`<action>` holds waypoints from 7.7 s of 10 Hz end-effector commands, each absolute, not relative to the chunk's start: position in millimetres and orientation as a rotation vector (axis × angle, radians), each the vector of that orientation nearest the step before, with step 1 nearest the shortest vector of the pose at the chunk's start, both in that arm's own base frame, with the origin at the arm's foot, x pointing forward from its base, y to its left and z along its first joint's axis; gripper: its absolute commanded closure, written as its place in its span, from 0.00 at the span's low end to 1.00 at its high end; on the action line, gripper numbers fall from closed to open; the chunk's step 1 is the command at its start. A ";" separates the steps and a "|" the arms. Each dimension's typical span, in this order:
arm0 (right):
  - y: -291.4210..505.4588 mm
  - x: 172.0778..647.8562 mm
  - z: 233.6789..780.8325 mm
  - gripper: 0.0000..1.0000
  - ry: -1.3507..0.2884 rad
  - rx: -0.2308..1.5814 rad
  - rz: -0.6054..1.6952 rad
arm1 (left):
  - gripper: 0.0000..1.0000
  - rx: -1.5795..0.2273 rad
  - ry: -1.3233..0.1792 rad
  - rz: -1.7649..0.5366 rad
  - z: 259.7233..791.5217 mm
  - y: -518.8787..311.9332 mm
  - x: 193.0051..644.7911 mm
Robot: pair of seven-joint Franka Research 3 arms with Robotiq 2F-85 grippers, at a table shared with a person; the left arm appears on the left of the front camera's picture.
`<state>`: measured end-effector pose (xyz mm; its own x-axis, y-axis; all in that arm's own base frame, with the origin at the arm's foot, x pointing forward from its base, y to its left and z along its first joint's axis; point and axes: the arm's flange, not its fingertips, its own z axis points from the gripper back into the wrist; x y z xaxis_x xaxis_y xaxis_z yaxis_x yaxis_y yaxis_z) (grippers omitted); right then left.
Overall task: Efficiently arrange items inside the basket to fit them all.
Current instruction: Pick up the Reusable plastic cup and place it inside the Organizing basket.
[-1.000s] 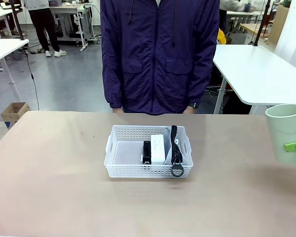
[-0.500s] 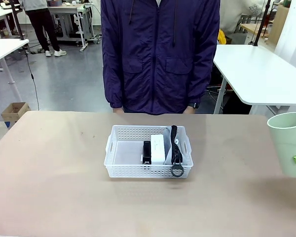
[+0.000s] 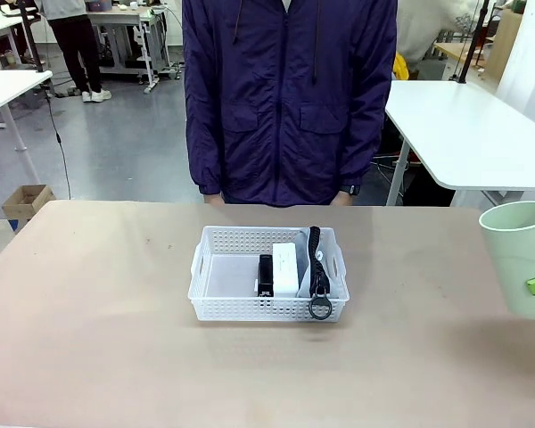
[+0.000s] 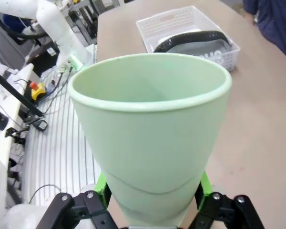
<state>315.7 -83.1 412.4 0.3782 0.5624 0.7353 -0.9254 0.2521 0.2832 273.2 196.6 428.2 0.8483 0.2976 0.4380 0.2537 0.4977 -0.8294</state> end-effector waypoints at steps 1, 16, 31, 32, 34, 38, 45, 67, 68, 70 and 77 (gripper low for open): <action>-8.3 301.3 456.8 0.17 -0.476 0.740 1.127 | 0.00 -1.081 -0.612 0.014 428.9 196.6 274.6; 385.0 427.2 478.1 0.17 0.081 0.548 0.173 | 0.00 -1.081 -0.612 0.014 428.9 196.6 274.6; 420.7 465.2 382.1 0.17 0.093 0.380 -0.050 | 0.00 -1.081 -0.612 0.014 428.9 196.6 274.6; 421.1 465.8 373.7 0.17 0.100 0.362 -0.047 | 0.00 -1.081 -0.612 0.014 428.9 196.6 274.6; 426.1 464.9 359.2 0.17 0.125 0.347 -0.038 | 0.00 -1.081 -0.612 0.014 428.9 196.6 274.6; 435.3 466.7 344.2 0.17 0.166 0.312 -0.023 | 0.00 -1.081 -0.612 0.014 428.9 196.6 274.6; 441.3 475.3 331.7 0.15 0.182 0.275 -0.032 | 0.00 -1.081 -0.612 0.014 428.9 196.6 274.6; -31.6 316.3 395.4 0.00 -0.151 1.460 -0.009 | 0.00 -1.081 -0.612 0.014 428.9 196.6 274.6; -41.8 307.9 381.1 0.00 -0.176 1.447 -0.098 | 0.00 -1.081 -0.612 0.014 428.9 196.6 274.6; -41.0 311.8 366.4 0.00 -0.178 1.421 -0.160 | 0.00 -1.081 -0.612 0.014 428.9 196.6 274.6; -76.0 335.8 389.6 0.00 -0.155 1.441 -0.120 | 0.00 -1.081 -0.612 0.014 428.9 196.6 274.6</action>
<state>337.9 -75.3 386.3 0.9829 -0.1812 0.0315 -0.0084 0.1268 0.9919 274.7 197.6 428.3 0.8476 0.2987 0.4386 0.2548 0.4959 -0.8302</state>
